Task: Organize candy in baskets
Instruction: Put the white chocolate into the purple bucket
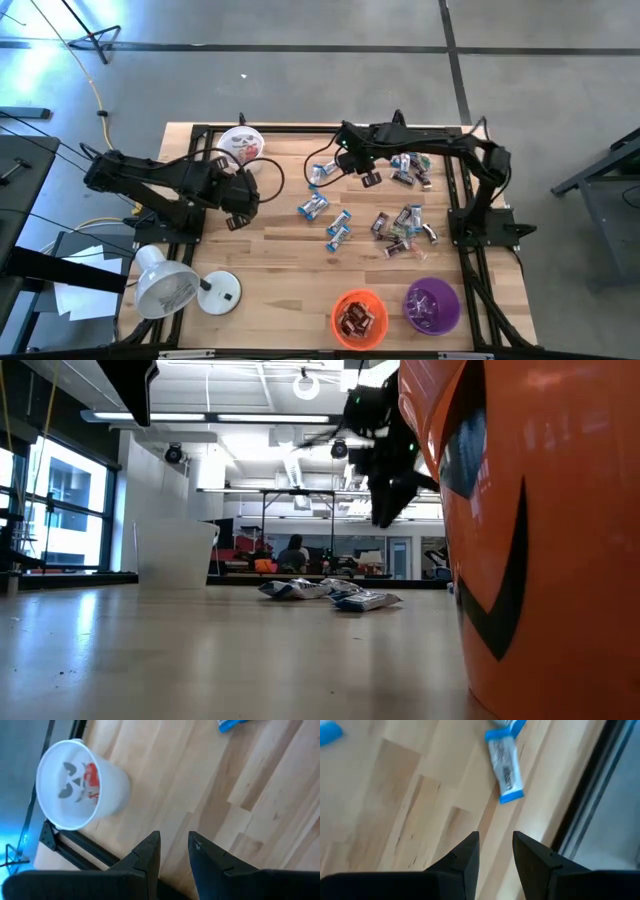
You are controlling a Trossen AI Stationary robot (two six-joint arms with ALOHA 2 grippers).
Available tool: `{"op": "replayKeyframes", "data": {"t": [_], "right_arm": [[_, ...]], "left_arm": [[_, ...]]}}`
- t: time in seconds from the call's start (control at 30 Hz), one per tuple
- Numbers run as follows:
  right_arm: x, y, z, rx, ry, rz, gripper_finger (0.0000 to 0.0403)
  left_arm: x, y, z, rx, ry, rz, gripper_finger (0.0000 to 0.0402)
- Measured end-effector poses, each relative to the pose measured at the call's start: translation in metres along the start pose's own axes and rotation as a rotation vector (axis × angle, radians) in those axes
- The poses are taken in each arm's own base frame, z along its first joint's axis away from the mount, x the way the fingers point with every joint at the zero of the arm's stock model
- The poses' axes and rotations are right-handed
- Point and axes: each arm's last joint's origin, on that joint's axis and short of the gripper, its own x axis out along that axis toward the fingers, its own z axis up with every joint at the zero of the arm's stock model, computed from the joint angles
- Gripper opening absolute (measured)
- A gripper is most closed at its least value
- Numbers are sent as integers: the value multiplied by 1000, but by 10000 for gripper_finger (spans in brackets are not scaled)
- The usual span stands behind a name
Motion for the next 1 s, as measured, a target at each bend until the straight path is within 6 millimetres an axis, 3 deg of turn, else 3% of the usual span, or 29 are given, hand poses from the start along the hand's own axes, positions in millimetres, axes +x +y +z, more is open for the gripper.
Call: {"op": "replayKeyframes", "data": {"t": [0.17,0.33,0.63,0.83,1.0], "right_arm": [[32,2,1,19,121,1,115],[47,4,2,3,197,-22,129],[45,-4,9,35,132,-75,186],[35,-8,28,31,3,-70,215],[51,-6,46,61,-10,-29,221]], "left_arm": [[-1,6,0,-5,-6,1,88],[0,11,0,-3,-9,2,88],[0,15,1,-8,-9,5,88],[-1,16,0,1,-13,3,88],[-3,18,-2,1,-23,-2,88]]}}
